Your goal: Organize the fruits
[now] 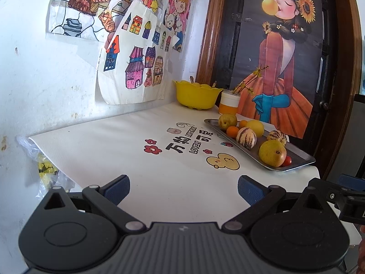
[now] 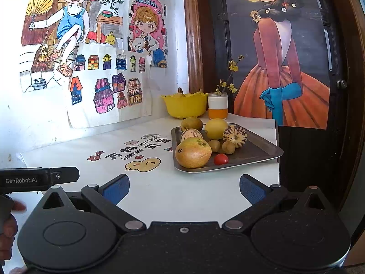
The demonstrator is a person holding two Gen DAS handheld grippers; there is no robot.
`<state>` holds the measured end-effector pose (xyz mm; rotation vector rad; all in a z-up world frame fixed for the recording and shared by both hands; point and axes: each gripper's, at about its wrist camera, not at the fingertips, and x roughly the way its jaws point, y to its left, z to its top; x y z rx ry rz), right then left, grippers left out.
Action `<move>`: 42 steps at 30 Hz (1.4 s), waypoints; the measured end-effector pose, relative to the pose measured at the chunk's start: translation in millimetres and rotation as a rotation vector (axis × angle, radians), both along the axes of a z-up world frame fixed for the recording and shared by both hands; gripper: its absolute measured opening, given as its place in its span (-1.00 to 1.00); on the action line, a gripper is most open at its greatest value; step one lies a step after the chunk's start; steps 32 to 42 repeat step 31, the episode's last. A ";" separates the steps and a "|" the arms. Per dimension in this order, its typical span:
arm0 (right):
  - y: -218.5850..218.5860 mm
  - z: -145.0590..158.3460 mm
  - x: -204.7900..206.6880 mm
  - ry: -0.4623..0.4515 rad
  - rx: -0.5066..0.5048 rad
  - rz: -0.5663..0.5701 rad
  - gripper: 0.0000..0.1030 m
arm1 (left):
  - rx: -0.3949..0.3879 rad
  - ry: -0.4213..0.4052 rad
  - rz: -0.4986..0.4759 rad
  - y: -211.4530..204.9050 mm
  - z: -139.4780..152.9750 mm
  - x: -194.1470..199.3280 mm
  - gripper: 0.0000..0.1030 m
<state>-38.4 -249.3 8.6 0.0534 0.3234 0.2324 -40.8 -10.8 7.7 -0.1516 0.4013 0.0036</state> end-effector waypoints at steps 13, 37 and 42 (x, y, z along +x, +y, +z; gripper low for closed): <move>0.1 0.2 -0.1 0.000 -0.001 0.000 0.99 | 0.023 -0.004 0.020 -1.1 1.7 -1.9 0.99; 1.9 0.0 -0.5 0.004 -0.003 0.000 0.99 | 0.019 0.006 0.005 0.3 1.3 -1.6 0.99; 1.9 0.0 -0.5 0.004 -0.003 0.000 0.99 | 0.019 0.006 0.005 0.3 1.3 -1.6 0.99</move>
